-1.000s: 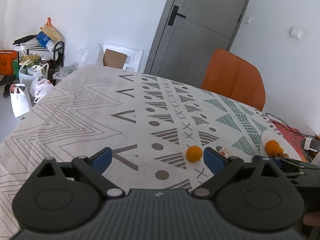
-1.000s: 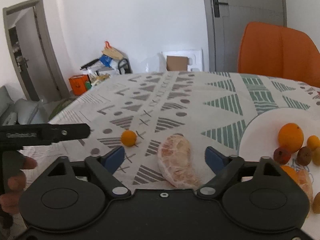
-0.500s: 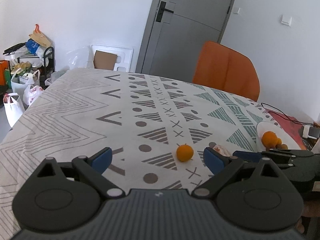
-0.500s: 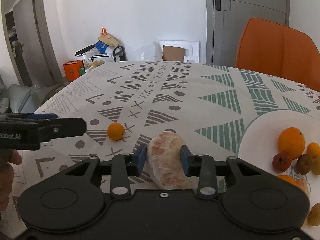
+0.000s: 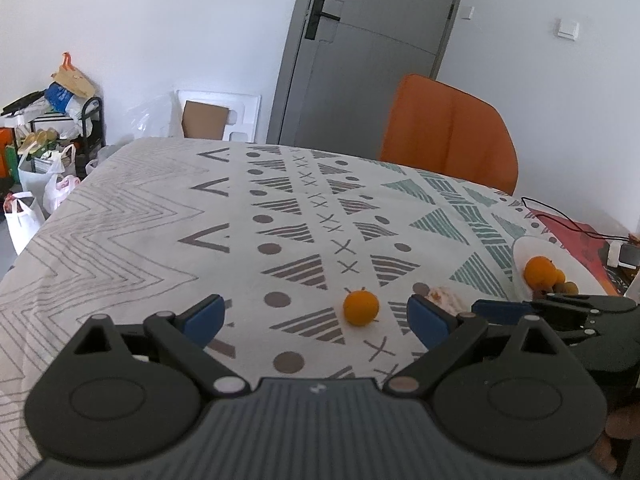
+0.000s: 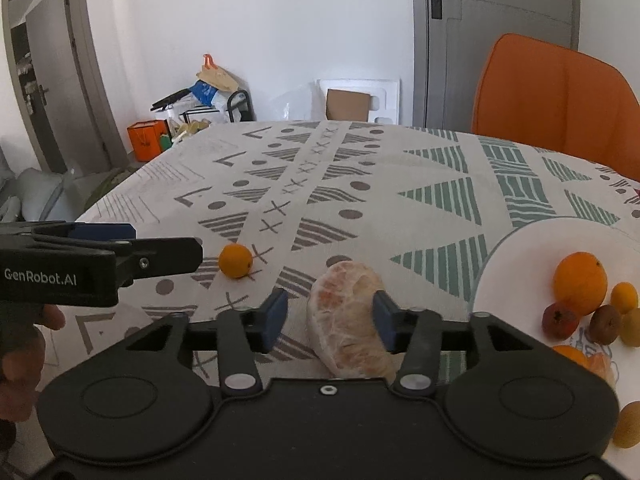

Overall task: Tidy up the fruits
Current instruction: 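Lower the left gripper onto the small tangerine and close it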

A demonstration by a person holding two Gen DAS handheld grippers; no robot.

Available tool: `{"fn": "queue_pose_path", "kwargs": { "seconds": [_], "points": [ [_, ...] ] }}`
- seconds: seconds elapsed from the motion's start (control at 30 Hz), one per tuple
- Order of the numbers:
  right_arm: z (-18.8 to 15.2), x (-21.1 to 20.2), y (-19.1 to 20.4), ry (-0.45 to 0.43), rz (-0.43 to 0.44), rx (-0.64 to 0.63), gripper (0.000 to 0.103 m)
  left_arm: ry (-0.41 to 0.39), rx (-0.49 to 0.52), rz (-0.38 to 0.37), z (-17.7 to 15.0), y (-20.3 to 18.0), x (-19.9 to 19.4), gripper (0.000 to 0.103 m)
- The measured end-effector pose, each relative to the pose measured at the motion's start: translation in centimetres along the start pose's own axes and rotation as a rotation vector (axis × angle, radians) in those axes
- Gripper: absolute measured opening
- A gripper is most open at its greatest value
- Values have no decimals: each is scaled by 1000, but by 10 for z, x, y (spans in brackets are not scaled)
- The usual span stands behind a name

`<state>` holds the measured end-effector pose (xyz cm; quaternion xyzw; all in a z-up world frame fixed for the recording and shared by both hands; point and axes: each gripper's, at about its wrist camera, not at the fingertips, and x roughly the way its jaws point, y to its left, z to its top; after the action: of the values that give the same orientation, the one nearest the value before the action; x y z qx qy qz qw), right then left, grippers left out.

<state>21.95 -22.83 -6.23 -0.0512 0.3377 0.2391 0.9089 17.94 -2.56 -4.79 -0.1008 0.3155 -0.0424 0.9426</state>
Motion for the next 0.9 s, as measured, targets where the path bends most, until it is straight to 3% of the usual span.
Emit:
{"fn": "queue_pose_path", "kwargs": {
  "seconds": [0.13, 0.17, 0.23, 0.3, 0.47, 0.77, 0.9],
  "points": [
    [-2, 5, 4, 13, -33, -30, 56, -1, -11, 4, -1, 4, 0, 97],
    [-2, 5, 4, 13, -44, -34, 54, -1, -13, 1, -1, 5, 0, 97],
    [0, 3, 3, 7, -42, -33, 35, 1, -10, -3, -2, 5, 1, 96],
    [1, 1, -3, 14, 11, 8, 35, 6, -7, -7, -2, 4, 3, 96],
    [-2, -4, -3, -4, 10, 9, 35, 12, 12, -17, -3, -2, 8, 93],
    [5, -26, -19, -72, 5, 53, 35, 31, 51, -27, -2, -17, 21, 66],
    [6, -34, -26, -97, 1, 70, 35, 42, 62, -28, -2, -25, 28, 62]
  ]
}}
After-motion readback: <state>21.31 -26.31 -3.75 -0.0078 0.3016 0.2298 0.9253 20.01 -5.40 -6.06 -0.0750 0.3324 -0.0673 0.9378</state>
